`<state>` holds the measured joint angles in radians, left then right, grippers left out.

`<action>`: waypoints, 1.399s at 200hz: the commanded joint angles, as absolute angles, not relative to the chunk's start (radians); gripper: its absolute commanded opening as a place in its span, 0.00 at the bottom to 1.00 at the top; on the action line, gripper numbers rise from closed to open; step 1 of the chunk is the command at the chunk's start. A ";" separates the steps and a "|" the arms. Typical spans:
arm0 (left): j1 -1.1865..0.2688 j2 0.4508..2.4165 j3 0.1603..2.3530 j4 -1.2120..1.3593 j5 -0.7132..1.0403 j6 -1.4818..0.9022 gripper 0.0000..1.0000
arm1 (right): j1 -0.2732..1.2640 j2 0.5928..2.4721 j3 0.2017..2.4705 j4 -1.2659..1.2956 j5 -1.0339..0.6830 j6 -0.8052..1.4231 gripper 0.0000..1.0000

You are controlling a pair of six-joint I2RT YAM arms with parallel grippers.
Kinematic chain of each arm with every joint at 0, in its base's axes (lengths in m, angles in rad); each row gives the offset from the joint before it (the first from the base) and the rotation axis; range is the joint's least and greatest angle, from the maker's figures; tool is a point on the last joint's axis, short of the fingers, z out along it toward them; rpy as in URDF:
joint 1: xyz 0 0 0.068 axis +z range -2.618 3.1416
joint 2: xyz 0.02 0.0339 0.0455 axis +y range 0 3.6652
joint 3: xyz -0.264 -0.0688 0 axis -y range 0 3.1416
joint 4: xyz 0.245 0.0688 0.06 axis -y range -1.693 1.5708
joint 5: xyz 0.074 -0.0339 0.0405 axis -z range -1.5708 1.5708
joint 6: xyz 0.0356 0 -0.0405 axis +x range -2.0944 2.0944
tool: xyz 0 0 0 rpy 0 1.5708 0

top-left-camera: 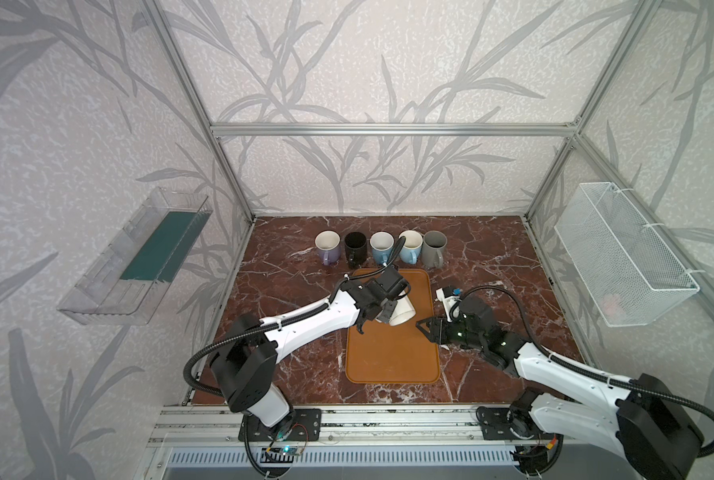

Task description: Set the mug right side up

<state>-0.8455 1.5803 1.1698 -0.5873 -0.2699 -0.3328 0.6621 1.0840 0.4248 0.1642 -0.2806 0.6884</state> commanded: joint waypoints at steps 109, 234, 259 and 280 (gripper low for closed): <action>-0.767 1.330 0.937 -0.202 -0.480 -0.818 0.00 | 0.772 1.104 0.340 0.602 -0.154 1.086 0.51; -0.764 1.218 0.812 -0.052 -0.528 -0.934 0.00 | 0.878 1.467 0.583 0.889 -0.126 1.169 0.55; -0.764 1.215 0.818 -0.044 -0.526 -0.934 0.00 | 0.891 1.491 0.611 0.887 -0.117 1.166 0.55; -0.764 1.209 0.817 -0.039 -0.522 -0.937 0.00 | 0.894 1.507 0.632 0.882 -0.112 1.165 0.55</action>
<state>-0.7666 1.2579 0.8009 -0.1383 -0.4702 -0.9016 0.8848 1.4925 0.5938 0.8486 -0.1326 1.1633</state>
